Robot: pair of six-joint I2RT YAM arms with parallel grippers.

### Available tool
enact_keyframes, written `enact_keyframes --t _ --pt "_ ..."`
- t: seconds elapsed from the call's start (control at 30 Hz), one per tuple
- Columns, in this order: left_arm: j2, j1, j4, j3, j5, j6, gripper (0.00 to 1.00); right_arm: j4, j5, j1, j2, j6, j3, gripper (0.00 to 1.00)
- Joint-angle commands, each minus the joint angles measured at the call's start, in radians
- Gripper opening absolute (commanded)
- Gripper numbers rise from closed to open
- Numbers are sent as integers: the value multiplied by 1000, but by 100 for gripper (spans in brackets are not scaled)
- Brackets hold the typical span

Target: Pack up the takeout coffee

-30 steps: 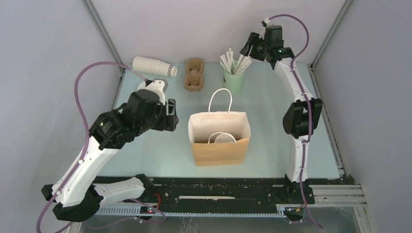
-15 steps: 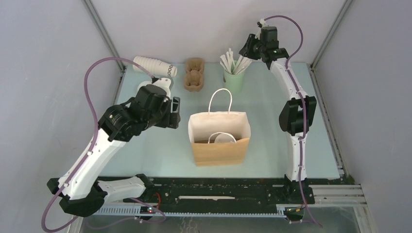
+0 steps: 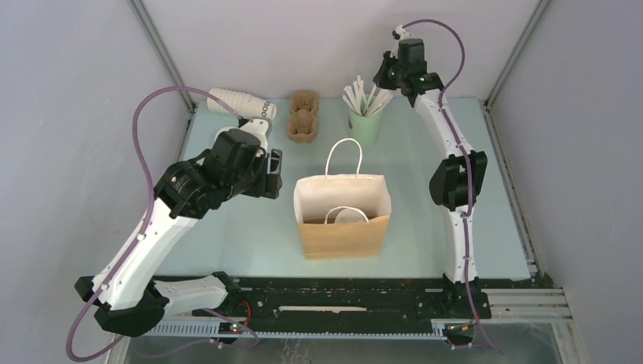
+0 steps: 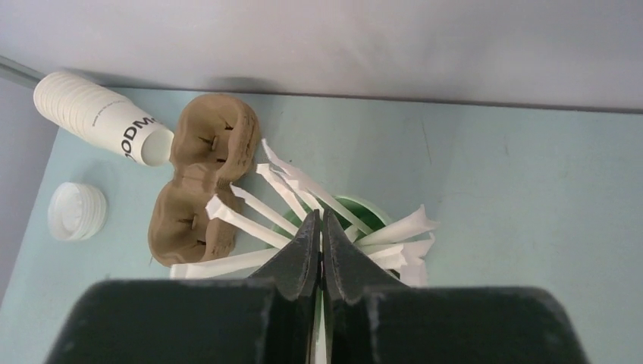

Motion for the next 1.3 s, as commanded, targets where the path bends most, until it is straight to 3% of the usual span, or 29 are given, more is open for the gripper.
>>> enact_keyframes --t 0.0,0.17,0.33,0.5,0.67,0.77,0.9,1.27 --pt "-5 7 39 54 -43 21 72 21 119 28 -219 -107 57 6" --pt "-23 8 89 41 -62 -10 72 -29 217 64 -394 -185 56 5" --pt "-84 8 149 -11 -118 -62 73 -91 141 150 -621 -229 -58 2" --pt "-166 11 234 -70 -164 -103 74 -73 71 347 -893 -268 -298 1" --pt "-194 14 285 -77 -165 -123 75 -177 2 588 -1051 -325 -360 1" --pt "-200 13 286 -80 -169 -122 75 -259 20 710 -1078 -314 -383 1" --pt "-231 14 286 -101 -163 -145 75 -281 77 786 -1091 -299 -464 0" --pt "-327 13 266 -166 -126 -221 74 -282 119 811 -1004 -309 -566 0"
